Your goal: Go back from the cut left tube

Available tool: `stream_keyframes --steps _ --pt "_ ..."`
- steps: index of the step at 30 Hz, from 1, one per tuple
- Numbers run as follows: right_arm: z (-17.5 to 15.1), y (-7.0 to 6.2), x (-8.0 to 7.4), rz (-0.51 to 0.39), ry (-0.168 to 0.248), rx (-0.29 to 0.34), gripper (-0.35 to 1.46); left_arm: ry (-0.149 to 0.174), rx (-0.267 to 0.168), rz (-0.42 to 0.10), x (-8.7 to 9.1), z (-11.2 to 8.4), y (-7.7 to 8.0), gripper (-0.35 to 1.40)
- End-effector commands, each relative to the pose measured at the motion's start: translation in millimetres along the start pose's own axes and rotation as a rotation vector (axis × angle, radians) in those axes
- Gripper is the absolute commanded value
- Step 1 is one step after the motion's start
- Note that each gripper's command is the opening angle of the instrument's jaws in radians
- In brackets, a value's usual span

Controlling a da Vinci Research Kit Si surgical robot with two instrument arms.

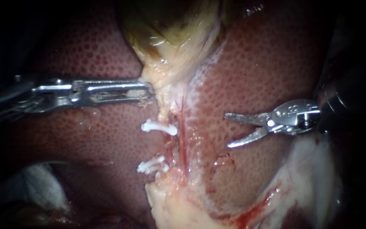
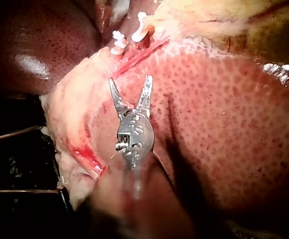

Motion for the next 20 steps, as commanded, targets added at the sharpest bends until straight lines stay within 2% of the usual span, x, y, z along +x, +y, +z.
stream_keyframes --steps 1,7,20 --pt "0.0 0.0 0.0 0.000 0.000 0.000 1.43 -0.008 0.001 -0.001 -0.1 0.7 -0.2 -0.35" --pt "-0.1 -0.1 0.1 0.000 0.003 0.000 1.43 -0.013 -0.004 0.004 -0.4 2.2 -0.2 -0.35" --pt "-0.3 -0.1 0.2 -0.005 0.006 0.000 1.43 -0.013 -0.004 0.004 -0.3 2.3 -0.2 -0.35"
